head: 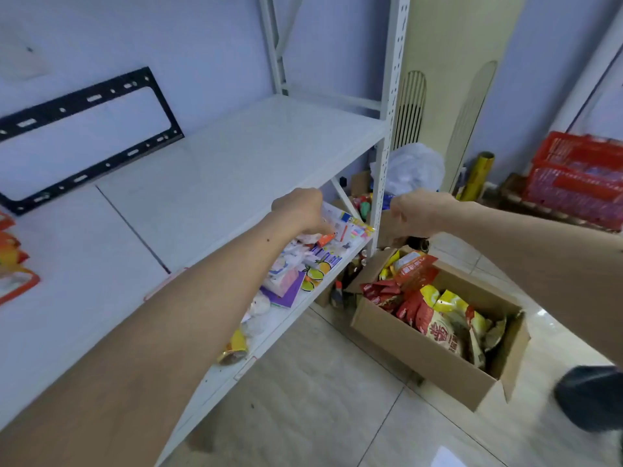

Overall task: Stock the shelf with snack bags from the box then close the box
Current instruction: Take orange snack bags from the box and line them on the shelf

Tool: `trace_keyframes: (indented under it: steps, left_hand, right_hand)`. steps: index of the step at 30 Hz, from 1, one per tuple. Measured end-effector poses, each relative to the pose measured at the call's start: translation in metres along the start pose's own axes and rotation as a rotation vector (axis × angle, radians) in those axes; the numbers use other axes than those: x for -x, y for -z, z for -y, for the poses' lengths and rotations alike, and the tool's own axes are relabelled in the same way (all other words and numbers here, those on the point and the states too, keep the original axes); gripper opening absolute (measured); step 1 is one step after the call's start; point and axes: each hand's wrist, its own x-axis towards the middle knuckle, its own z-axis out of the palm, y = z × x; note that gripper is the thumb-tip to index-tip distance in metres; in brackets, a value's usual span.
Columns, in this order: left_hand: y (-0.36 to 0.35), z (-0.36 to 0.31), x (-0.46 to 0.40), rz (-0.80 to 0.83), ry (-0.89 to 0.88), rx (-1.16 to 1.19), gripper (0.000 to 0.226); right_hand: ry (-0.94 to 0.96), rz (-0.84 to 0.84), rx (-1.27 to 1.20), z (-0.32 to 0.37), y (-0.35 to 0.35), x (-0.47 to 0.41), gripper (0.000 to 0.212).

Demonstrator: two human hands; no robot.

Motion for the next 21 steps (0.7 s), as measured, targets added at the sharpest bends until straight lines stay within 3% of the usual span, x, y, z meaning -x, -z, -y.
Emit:
trace_keyframes:
  steps: [9, 12, 21]
  left_hand:
    - [-0.071, -0.121, -0.046, 0.131, 0.0, 0.046, 0.053]
    - [-0.096, -0.144, -0.067, 0.186, -0.011, 0.026, 0.055]
    - [-0.18, -0.189, -0.139, 0.309, 0.009, 0.015, 0.057]
  right_hand:
    - [-0.04, 0.085, 0.008, -0.135, -0.05, 0.014, 0.022]
    - [-0.064, 0.109, -0.028, -0.166, -0.07, 0.007, 0.031]
    - [-0.022, 0.187, -0.052, -0.239, -0.143, -0.052, 0.031]
